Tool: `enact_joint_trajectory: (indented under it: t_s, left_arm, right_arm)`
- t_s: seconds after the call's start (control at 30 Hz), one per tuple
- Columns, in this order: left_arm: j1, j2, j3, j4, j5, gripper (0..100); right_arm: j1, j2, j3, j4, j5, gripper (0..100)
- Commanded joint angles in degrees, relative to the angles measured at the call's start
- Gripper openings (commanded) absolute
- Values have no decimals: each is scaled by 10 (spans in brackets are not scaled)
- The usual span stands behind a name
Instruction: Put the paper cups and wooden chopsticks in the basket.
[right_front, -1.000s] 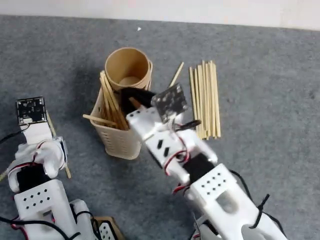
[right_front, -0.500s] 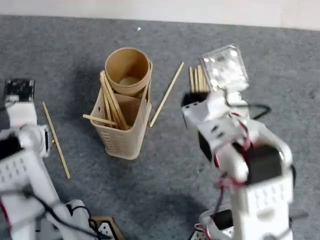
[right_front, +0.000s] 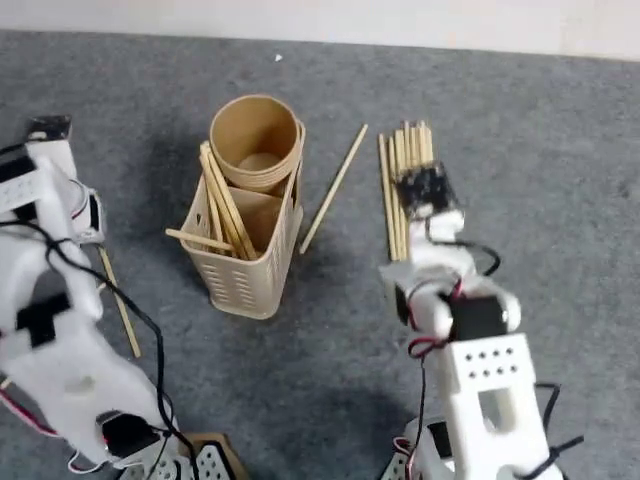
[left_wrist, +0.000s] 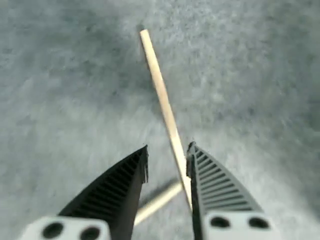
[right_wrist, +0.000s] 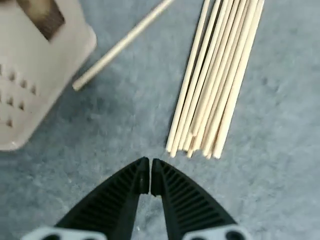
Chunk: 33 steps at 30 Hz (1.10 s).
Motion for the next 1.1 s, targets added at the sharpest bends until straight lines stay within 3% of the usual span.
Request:
enact_joint_trajectory:
  t_s: [0.0,0.17,0.3,0.43,0.57,0.7,0.8,0.87,1.07]
  left_arm:
    - [18,81,-77,4,7,147]
    - [29,147,-126,4,7,133]
    - [36,158,-141,4,4,4]
    - [51,157,-170,15,4,2]
    - [73,157,-274,94,5,3]
    - [84,157,-452,218,1,3]
    - [81,156,-576,322,-62,3]
    - [54,139,-576,319,-101,3]
    - [-45,43,-386,317,-315,3]
  right_arm:
    - [6,-52,73,-47,0,27]
    - [6,-82,145,-92,0,27]
    - [6,-85,173,-119,0,27]
    - [5,-84,192,-133,0,27]
    - [4,-84,209,-148,0,27]
    - [3,-83,225,-169,0,27]
    - [2,-82,225,-172,0,27]
    - [2,-82,225,-172,0,27]
    - [1,-82,225,-172,0,27]
